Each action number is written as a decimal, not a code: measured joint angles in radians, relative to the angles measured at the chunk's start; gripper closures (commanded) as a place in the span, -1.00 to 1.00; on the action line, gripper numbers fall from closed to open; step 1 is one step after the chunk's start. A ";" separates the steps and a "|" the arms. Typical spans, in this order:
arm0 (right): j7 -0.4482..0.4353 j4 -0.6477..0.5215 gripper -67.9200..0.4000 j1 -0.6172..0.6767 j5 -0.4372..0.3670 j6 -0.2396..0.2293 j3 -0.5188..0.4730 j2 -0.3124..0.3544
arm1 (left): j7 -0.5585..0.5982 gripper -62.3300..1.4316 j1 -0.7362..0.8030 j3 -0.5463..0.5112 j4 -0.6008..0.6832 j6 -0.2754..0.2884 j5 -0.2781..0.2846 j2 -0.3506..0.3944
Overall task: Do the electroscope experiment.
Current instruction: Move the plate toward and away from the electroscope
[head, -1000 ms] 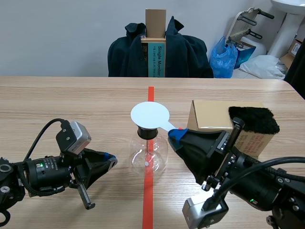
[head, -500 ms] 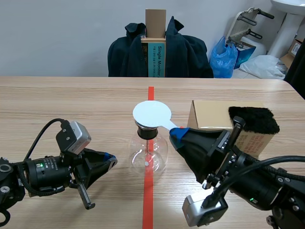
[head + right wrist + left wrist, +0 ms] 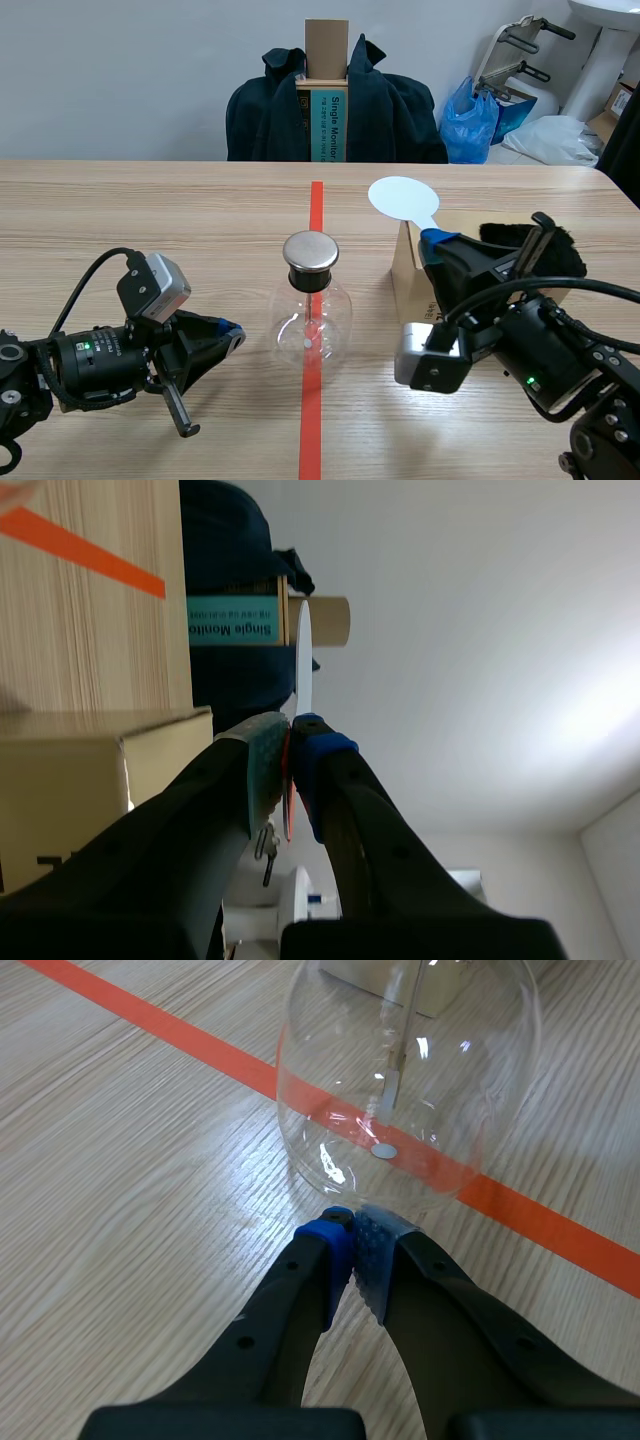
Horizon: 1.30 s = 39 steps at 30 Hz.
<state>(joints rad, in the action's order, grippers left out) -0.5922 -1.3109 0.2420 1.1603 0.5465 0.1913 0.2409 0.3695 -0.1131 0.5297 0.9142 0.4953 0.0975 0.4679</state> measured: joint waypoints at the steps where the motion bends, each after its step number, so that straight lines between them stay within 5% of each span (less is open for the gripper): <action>1: 0.018 0.000 0.97 0.000 0.000 0.000 0.000 0.000 | 0.000 0.90 0.000 0.000 0.000 -0.006 0.000 0.000; 11: 0.036 0.000 0.97 0.000 0.001 0.000 0.000 0.016 | 0.000 0.90 0.000 0.000 0.000 -0.010 0.000 0.000; 29: -0.321 -0.049 0.97 0.000 0.003 -0.004 0.000 0.017 | 0.000 0.90 0.002 0.000 0.000 -0.010 0.000 0.000; 39: -0.354 -0.049 0.97 -0.001 0.006 -0.056 0.000 0.017 | 0.000 0.90 0.003 0.000 0.000 -0.010 0.000 0.000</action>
<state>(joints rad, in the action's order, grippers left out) -0.9466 -1.3598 0.2413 1.1667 0.4904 0.1913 0.2581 0.3695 -0.1104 0.5297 0.9142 0.4850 0.0975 0.4679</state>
